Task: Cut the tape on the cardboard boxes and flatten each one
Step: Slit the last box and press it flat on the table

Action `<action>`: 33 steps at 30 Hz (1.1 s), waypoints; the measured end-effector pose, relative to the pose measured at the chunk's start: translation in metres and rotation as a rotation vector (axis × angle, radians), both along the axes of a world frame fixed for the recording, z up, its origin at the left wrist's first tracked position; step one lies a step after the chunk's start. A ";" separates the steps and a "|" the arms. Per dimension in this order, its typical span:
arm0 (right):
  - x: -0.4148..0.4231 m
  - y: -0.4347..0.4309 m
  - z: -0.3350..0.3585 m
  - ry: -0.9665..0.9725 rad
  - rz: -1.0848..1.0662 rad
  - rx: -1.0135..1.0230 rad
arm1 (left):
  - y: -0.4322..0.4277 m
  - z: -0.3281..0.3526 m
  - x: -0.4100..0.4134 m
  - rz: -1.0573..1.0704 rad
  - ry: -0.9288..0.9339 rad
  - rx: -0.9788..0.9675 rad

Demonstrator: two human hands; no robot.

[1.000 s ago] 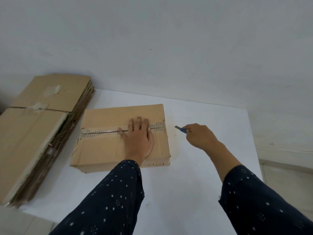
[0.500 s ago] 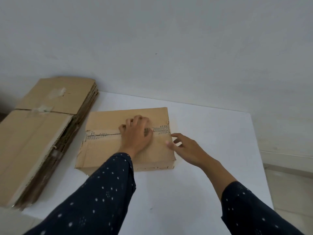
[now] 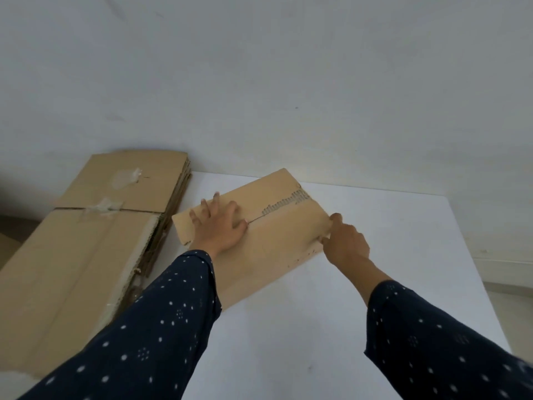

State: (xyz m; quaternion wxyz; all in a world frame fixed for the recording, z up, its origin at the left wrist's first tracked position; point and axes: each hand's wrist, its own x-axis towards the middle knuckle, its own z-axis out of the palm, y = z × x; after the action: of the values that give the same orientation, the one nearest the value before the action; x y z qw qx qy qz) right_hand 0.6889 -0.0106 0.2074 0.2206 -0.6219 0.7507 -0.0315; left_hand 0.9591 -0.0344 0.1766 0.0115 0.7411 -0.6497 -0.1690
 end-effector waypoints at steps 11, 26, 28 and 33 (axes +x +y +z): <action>0.091 0.040 -0.020 -0.524 -0.239 0.040 | 0.012 0.018 0.031 0.058 -0.072 0.246; 0.108 0.068 -0.019 -0.001 -0.166 0.104 | 0.068 -0.010 -0.009 0.005 0.315 0.128; 0.111 0.070 -0.019 0.073 -0.153 0.128 | 0.068 -0.013 -0.009 0.034 0.343 0.128; 0.118 0.065 -0.018 0.213 -0.141 0.107 | 0.070 -0.016 -0.013 0.066 0.361 0.097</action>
State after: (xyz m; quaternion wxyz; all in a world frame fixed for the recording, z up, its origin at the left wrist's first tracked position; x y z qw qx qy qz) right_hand 0.8066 0.0547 0.1894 0.1694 -0.5551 0.8122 0.0594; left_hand 0.9465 0.0351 0.1603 0.0978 0.7193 -0.6036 -0.3296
